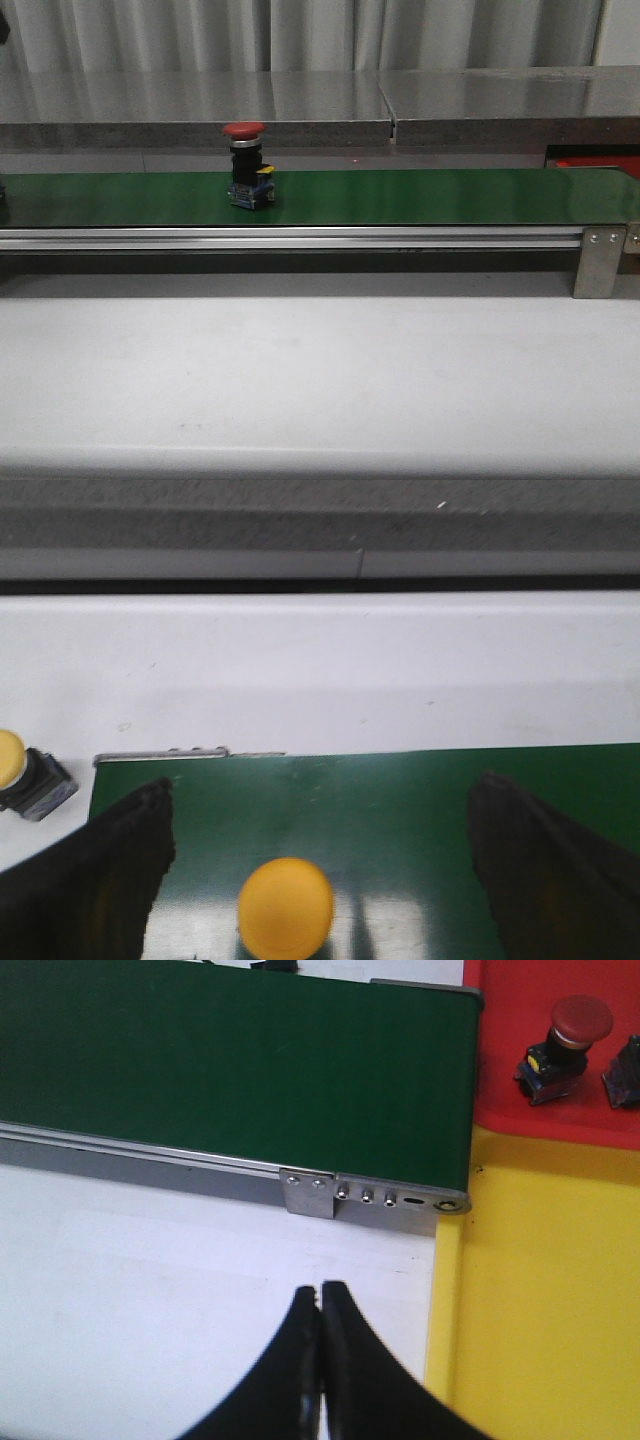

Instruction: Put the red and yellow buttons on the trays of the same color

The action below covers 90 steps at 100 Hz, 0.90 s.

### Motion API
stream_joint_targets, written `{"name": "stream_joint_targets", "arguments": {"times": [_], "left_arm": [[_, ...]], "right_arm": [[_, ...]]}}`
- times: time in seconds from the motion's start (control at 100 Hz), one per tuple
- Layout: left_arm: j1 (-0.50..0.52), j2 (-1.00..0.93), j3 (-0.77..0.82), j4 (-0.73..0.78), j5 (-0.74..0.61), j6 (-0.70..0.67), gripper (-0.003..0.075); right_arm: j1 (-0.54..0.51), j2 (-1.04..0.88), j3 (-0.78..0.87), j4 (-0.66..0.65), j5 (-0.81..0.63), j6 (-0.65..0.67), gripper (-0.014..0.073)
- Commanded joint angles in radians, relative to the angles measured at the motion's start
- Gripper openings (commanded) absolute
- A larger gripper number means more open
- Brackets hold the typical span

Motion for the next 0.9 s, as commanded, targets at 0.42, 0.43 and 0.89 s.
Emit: {"name": "stream_joint_targets", "arguments": {"times": [0.42, 0.43, 0.89], "left_arm": [[-0.092, -0.578, 0.415, -0.07, -0.204, 0.003, 0.0573], [-0.094, -0.597, 0.424, -0.072, -0.212, 0.003, 0.0572], [-0.105, -1.132, 0.95, -0.115, -0.272, 0.003, 0.0345]], "right_arm": [[-0.001, -0.019, -0.026, 0.014, -0.043, -0.01, -0.0067], [-0.001, -0.019, -0.026, 0.014, -0.043, -0.01, -0.0067], [-0.001, -0.019, -0.026, 0.014, -0.043, -0.01, -0.0067]]}}
